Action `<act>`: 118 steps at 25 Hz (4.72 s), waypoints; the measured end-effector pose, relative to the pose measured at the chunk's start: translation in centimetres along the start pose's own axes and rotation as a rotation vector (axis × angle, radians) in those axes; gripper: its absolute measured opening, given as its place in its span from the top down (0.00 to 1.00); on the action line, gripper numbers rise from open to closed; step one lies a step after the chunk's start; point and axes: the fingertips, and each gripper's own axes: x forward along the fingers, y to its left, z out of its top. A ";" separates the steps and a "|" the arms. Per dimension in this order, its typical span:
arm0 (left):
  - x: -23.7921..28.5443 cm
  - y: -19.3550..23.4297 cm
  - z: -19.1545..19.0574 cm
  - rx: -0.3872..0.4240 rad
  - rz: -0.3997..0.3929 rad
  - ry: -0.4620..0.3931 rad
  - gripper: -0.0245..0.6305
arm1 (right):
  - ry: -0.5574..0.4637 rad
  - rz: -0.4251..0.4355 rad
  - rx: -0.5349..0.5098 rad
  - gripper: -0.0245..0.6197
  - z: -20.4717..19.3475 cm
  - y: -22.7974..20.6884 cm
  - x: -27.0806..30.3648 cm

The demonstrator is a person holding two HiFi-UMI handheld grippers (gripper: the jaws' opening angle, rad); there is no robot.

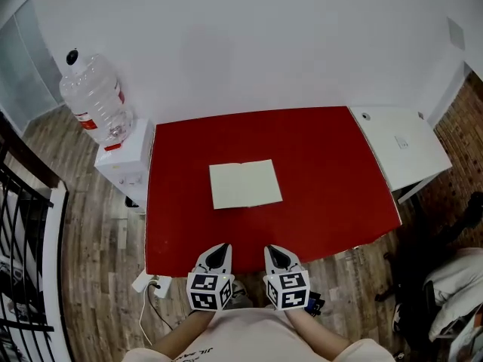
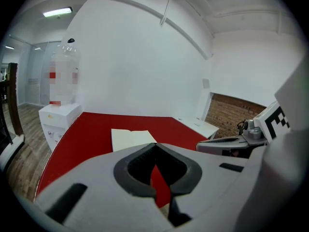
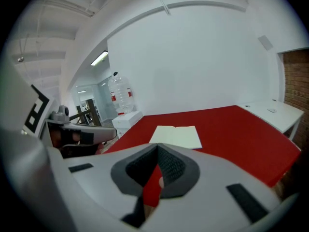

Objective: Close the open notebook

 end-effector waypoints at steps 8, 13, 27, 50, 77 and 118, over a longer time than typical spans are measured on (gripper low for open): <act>2.8 1.4 1.5 -0.003 -0.032 0.005 0.95 | 0.016 -0.019 0.007 0.96 1.1 -0.4 2.6; 4.3 1.6 2.7 -0.015 -0.011 -0.007 0.95 | 0.013 -0.001 -0.008 0.95 2.7 -1.6 3.9; 8.0 2.2 5.4 -0.046 0.056 -0.012 0.95 | 0.018 0.063 -0.061 0.96 6.9 -4.4 7.3; 11.5 4.9 3.3 -0.060 0.076 0.066 0.96 | 0.080 0.060 -0.061 0.95 5.2 -5.8 11.3; 18.6 16.4 -6.1 -0.107 0.239 0.192 0.90 | 0.194 0.083 -0.046 0.96 -1.1 -4.9 19.0; 20.2 18.2 -6.8 -0.216 0.239 0.233 0.94 | 0.217 0.098 -0.022 0.95 -2.3 -5.7 20.8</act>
